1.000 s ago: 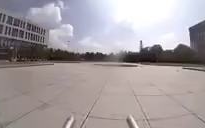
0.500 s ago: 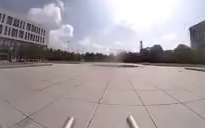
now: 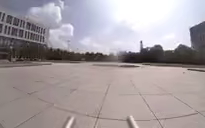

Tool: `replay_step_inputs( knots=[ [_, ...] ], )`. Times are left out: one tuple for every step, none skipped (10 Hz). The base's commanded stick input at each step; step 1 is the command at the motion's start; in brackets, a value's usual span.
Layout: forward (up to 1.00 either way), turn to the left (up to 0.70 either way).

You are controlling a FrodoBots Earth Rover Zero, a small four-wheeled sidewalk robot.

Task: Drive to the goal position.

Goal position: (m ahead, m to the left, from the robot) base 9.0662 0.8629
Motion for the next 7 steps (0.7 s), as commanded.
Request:
replay_step_inputs(
  knots=[
    [0.70,0.04],
    [0.70,0.04],
    [0.70,0.04],
    [0.70,0.04],
    [0.70,0.04],
    [0.70,0.04],
    [0.70,0.04]
  ],
)
